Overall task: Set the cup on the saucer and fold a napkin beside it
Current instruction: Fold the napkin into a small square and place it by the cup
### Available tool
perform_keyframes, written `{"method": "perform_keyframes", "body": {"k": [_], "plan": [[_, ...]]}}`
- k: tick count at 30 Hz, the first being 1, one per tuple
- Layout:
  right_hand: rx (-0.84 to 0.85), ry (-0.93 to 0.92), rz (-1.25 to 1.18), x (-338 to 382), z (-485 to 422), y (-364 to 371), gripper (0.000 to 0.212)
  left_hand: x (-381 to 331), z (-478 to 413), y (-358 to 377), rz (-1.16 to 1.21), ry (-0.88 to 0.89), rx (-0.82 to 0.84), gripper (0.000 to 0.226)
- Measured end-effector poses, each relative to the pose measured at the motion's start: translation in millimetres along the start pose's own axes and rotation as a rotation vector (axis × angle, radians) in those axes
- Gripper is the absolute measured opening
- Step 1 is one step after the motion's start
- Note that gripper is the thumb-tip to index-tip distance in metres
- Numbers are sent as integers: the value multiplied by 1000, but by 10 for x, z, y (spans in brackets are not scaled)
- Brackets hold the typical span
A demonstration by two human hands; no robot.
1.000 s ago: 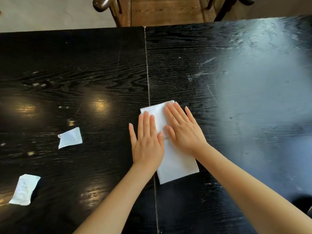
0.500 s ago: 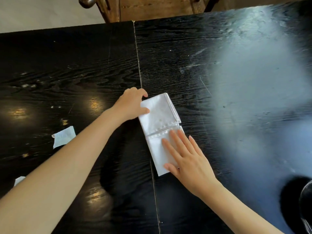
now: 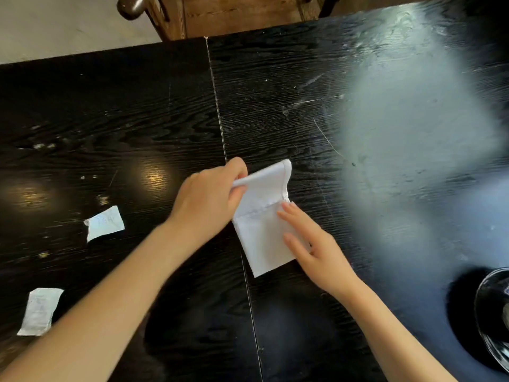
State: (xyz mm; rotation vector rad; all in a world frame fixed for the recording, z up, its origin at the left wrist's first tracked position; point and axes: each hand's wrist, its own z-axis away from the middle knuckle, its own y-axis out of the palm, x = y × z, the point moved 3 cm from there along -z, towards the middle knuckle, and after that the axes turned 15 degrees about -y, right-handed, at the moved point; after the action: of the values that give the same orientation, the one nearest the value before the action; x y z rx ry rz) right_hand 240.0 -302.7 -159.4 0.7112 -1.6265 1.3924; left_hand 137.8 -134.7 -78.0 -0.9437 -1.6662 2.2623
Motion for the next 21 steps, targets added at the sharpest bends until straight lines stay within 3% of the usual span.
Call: {"method": "perform_keyframes", "body": {"k": [2, 6, 8, 10, 14, 21], "plan": [[-234, 93, -93, 34, 24, -130, 34, -35, 257, 107, 41, 35, -114, 2], [-430, 278, -314, 149, -56, -194, 27, -9, 629, 455, 192, 97, -272, 7], [-400, 403, -489, 184, -109, -203, 34, 20, 755, 607, 219, 131, -283, 9], [-320, 453, -514, 193, -96, -220, 36, 47, 849, 737, 235, 153, -266, 12], [-229, 415, -282, 118, 21, -245, 14, 95, 1006, 941, 196, 159, -196, 18], [-242, 360, -27, 135, 157, -150, 13, 146, 1153, 1075, 125, 36, -91, 44]]}}
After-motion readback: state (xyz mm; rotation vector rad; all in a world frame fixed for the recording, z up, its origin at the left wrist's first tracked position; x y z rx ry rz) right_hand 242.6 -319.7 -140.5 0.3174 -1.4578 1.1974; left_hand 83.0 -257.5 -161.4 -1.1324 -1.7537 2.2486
